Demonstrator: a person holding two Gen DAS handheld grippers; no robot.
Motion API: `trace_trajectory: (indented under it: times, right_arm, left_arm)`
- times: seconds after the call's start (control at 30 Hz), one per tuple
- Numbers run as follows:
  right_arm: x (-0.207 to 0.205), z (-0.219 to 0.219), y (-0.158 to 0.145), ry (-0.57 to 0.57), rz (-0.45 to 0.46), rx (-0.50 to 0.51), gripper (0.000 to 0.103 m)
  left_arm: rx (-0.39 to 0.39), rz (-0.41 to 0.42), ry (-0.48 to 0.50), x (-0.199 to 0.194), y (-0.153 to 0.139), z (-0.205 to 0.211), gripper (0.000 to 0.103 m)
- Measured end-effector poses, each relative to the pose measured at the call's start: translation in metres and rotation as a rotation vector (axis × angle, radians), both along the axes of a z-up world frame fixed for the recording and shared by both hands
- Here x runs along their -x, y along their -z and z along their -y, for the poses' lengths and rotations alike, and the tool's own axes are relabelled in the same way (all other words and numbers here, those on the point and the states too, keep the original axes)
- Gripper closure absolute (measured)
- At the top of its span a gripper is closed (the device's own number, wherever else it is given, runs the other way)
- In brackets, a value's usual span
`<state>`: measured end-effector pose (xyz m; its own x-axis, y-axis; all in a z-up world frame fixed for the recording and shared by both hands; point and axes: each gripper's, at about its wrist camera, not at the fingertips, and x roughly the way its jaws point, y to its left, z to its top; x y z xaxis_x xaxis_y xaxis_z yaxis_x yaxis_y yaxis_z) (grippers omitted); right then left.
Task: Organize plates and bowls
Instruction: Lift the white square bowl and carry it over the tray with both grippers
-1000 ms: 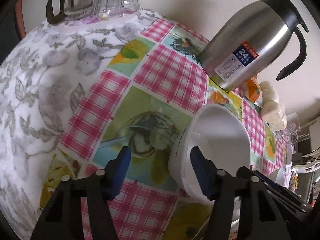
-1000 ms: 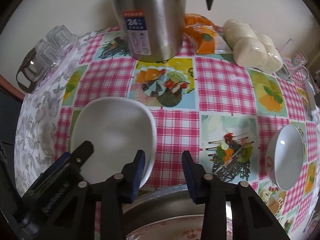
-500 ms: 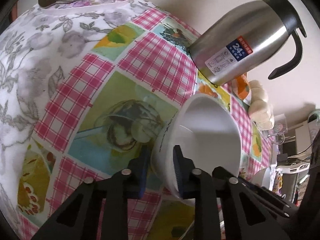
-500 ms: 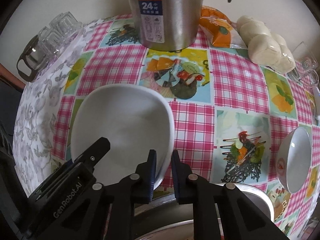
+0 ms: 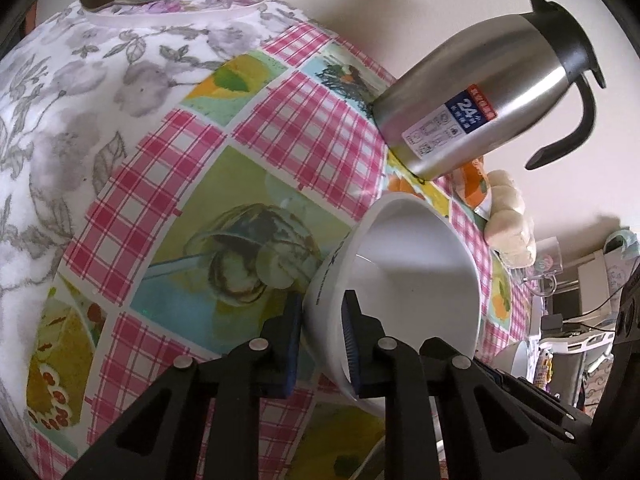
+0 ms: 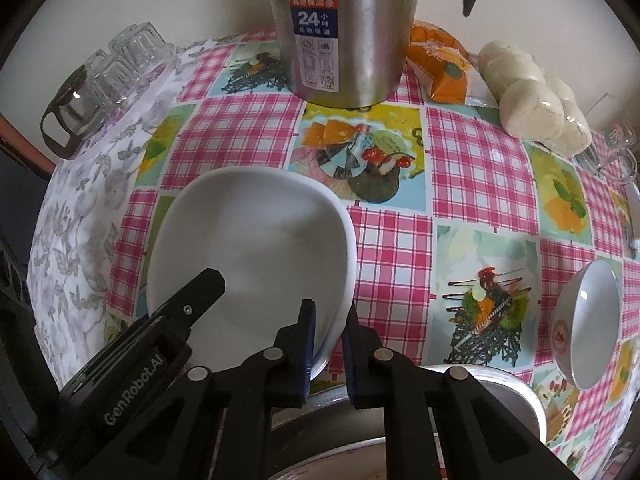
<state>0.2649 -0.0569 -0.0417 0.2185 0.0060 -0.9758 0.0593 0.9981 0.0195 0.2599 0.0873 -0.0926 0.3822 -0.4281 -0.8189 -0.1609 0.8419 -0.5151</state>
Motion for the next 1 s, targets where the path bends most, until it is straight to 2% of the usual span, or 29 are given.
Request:
trace_trajectory:
  times: [0.17,0.63,0.77,1.0]
  right_arm:
    - [0.006,0.005,-0.019,0.006,0.043,-0.011,0.089]
    - [0.049,0.022,-0.110,-0.007,0.234,-0.063,0.089]
    - [0.065,0.037,-0.127,0.021,0.272,-0.122,0.088]
    - [0.095,0.067,-0.153,0.081,0.356,-0.178,0.088]
  left_arm:
    - [-0.008,0.055,0.017,0.003,-0.022,0.004,0.082]
    - [-0.048,0.261,0.037,0.041,-0.119,0.017,0.083]
    - [-0.103,0.327,0.064,0.053,-0.149,0.032,0.083]
    - [-0.115,0.378,0.116,0.072,-0.173,0.057,0.083]
